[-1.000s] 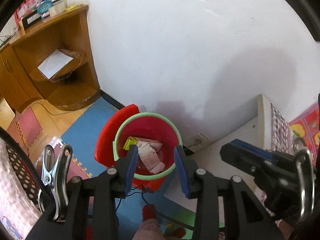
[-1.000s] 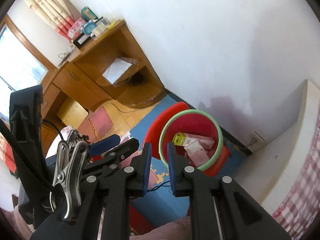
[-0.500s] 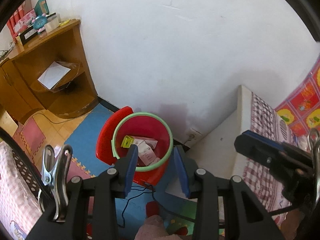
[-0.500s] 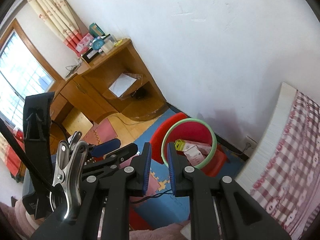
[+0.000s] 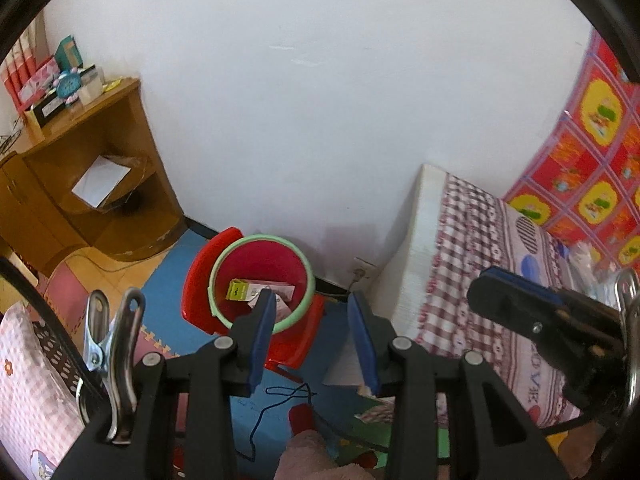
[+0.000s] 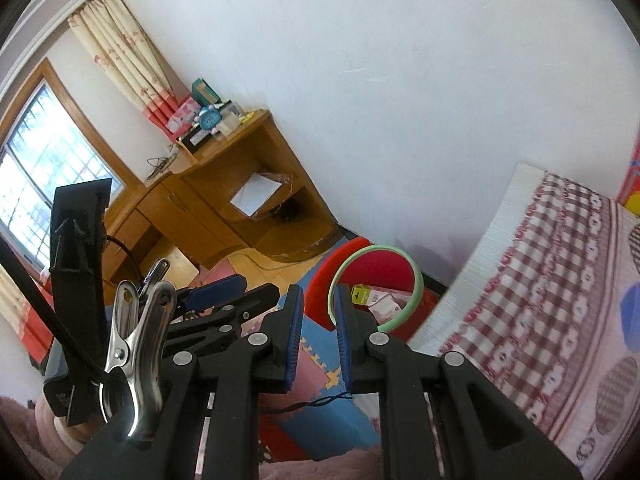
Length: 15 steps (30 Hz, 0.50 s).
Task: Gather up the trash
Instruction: 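Move both grippers from the bucket back to the trash pile on the bed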
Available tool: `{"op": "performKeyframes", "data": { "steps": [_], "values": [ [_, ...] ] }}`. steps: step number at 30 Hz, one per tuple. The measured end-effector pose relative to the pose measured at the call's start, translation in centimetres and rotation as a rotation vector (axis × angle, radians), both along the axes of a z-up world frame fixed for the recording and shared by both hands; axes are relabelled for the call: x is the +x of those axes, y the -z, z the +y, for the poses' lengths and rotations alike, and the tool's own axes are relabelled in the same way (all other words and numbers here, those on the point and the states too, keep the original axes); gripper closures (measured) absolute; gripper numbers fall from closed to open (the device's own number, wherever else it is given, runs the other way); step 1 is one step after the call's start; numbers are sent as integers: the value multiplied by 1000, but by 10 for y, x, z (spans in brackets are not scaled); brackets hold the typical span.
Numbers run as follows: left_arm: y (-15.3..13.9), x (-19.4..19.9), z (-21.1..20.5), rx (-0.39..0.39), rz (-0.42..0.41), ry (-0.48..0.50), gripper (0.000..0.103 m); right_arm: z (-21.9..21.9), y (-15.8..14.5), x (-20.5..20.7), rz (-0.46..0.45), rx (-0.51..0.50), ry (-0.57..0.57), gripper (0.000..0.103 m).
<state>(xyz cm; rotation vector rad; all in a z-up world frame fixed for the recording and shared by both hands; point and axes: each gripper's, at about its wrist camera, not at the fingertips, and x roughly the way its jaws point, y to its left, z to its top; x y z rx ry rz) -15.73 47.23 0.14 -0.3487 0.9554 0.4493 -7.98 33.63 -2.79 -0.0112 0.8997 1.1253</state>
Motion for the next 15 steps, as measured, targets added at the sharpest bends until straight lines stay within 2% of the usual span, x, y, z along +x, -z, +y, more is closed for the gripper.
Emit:
{"op": "performKeyframes", "data": {
  "steps": [15],
  "values": [
    [-33,11,-100,27,-43,144,64,-118,-28,-14,-55,64,127,86]
  ]
}}
